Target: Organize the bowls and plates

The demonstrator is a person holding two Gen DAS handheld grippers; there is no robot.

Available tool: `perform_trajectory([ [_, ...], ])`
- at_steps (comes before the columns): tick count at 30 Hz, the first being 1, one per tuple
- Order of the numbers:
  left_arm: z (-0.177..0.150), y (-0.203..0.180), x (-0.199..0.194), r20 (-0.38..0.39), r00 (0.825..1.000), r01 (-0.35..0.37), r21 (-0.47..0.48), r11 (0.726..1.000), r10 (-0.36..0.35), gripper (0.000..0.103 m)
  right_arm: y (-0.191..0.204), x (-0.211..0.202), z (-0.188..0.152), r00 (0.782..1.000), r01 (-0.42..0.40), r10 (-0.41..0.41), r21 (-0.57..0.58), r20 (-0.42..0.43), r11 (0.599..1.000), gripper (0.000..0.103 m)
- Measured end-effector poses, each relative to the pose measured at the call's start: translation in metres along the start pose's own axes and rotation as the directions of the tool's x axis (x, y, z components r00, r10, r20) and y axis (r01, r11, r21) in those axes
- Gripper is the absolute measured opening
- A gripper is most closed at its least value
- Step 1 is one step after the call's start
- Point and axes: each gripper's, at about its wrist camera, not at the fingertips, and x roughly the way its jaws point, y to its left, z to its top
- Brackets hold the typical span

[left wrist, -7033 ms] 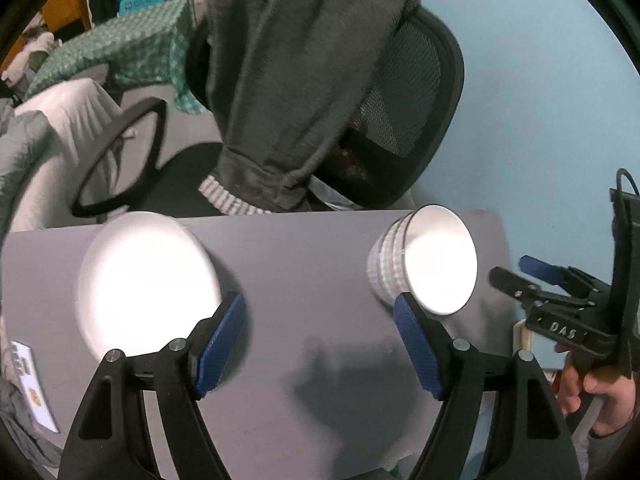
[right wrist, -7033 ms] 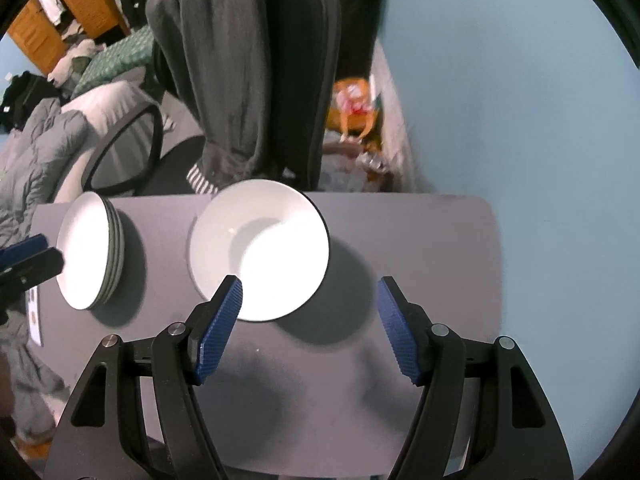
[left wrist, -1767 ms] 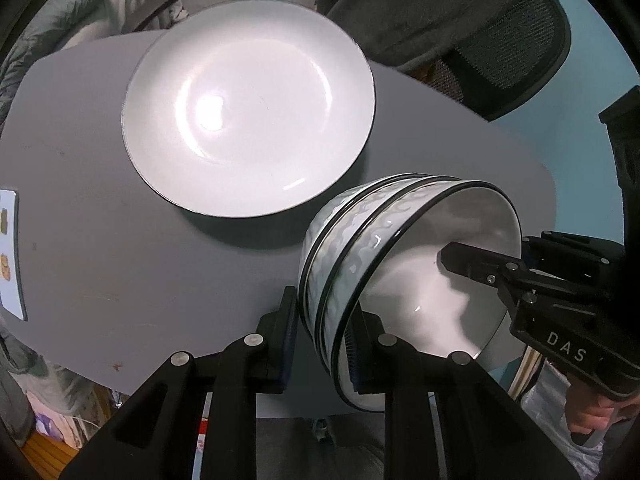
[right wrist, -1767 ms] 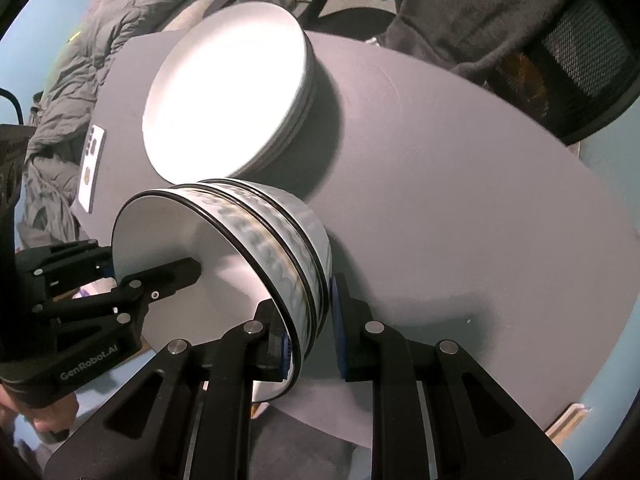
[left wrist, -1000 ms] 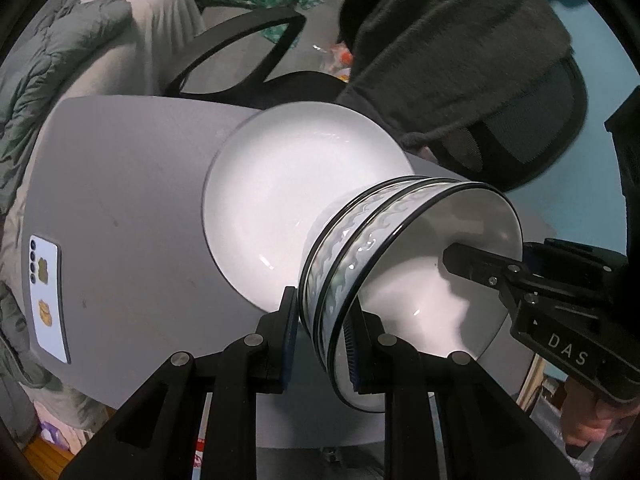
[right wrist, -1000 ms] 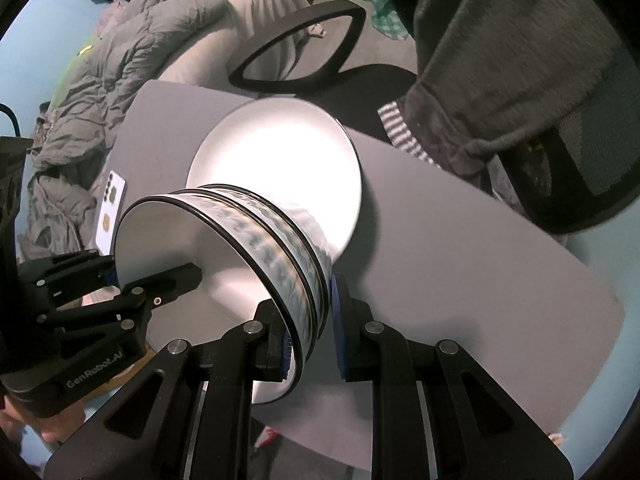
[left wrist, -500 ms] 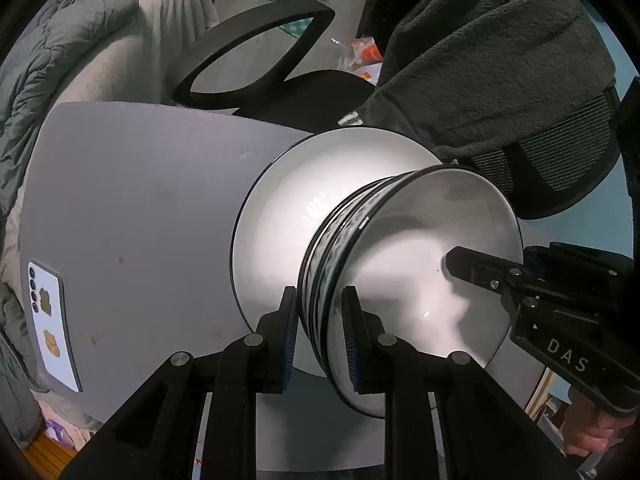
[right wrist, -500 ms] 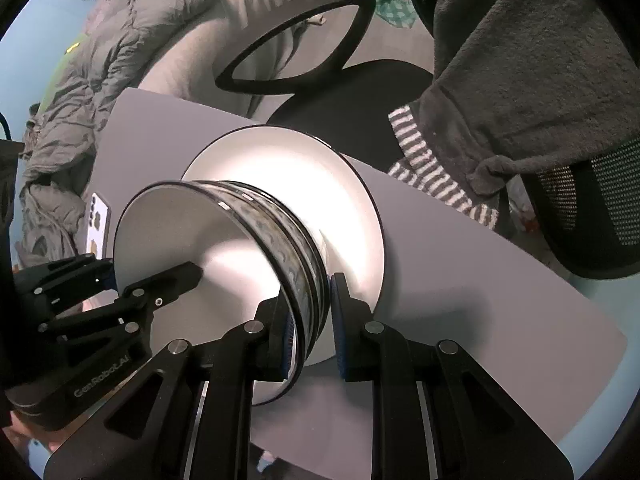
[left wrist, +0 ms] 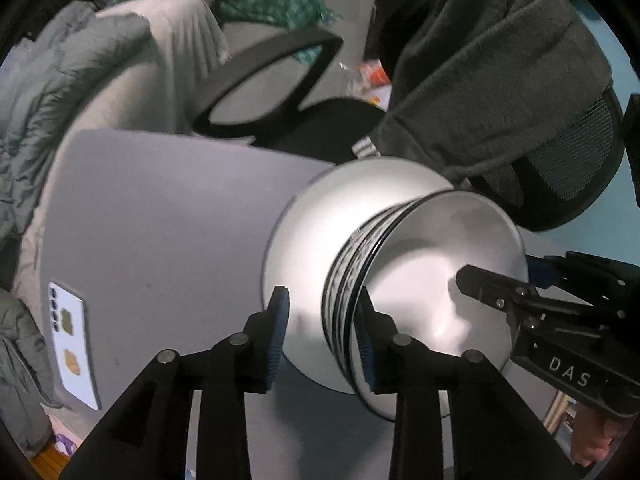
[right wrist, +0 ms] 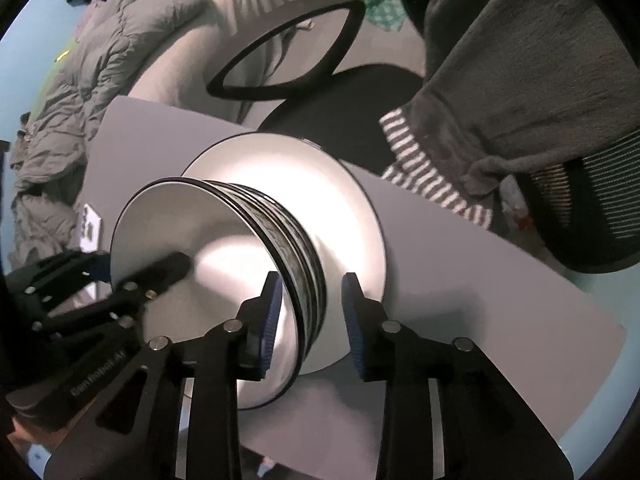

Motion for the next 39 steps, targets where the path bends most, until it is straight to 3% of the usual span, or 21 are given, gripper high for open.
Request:
perform_trajectory([
  [3,-0.004,0.000,-0.021,0.069,0.998,-0.009,0.012,1.000,0.008,0.043,0.002,-0.013,-0.004,0.998,0.033,-0.034,0.009,0.051,0.999,0.047],
  [6,-0.008,0.000,-0.052,0.177,0.984,-0.013,0.020,1.000,0.010,0.052,0.007,-0.041,-0.009,0.986,0.060,-0.064,0.030,0.152,0.998,0.053],
  [9,-0.013,-0.001,-0.081,0.264,0.965,-0.022,0.022,1.000,0.016,0.055,0.016,-0.074,-0.016,0.955,0.126,-0.127,0.023,0.267,0.992,0.063],
  [14,-0.019,-0.001,-0.129,0.369,0.929,0.019,0.005,1.000,-0.019,0.057,0.033,-0.128,-0.034,0.890,0.218,-0.204,0.013,0.408,0.976,0.069],
  [19,-0.032,-0.001,-0.170,0.446,0.893,0.067,0.004,0.998,-0.062,0.059,0.049,-0.163,-0.055,0.840,0.265,-0.242,0.023,0.485,0.964,0.071],
  [22,-0.043,0.000,-0.188,0.484,0.872,0.076,0.004,0.997,-0.068,0.069,0.059,-0.179,-0.069,0.817,0.271,-0.250,0.036,0.520,0.962,0.071],
  [27,-0.058,0.002,-0.214,0.558,0.828,0.042,0.027,0.999,-0.050,0.070,0.075,-0.200,-0.090,0.775,0.290,-0.278,0.072,0.567,0.954,0.072],
  [29,-0.063,0.004,-0.219,0.563,0.826,0.021,0.033,0.999,-0.036,0.076,0.080,-0.204,-0.097,0.766,0.298,-0.290,0.082,0.574,0.951,0.072],
  [32,-0.070,0.012,-0.226,0.571,0.820,0.017,0.023,1.000,-0.027,0.077,0.085,-0.209,-0.107,0.752,0.306,-0.307,0.103,0.583,0.946,0.072],
  [39,-0.086,0.024,-0.232,0.571,0.821,-0.011,0.020,1.000,-0.003,0.079,0.089,-0.214,-0.129,0.745,0.296,-0.325,0.147,0.582,0.944,0.072],
])
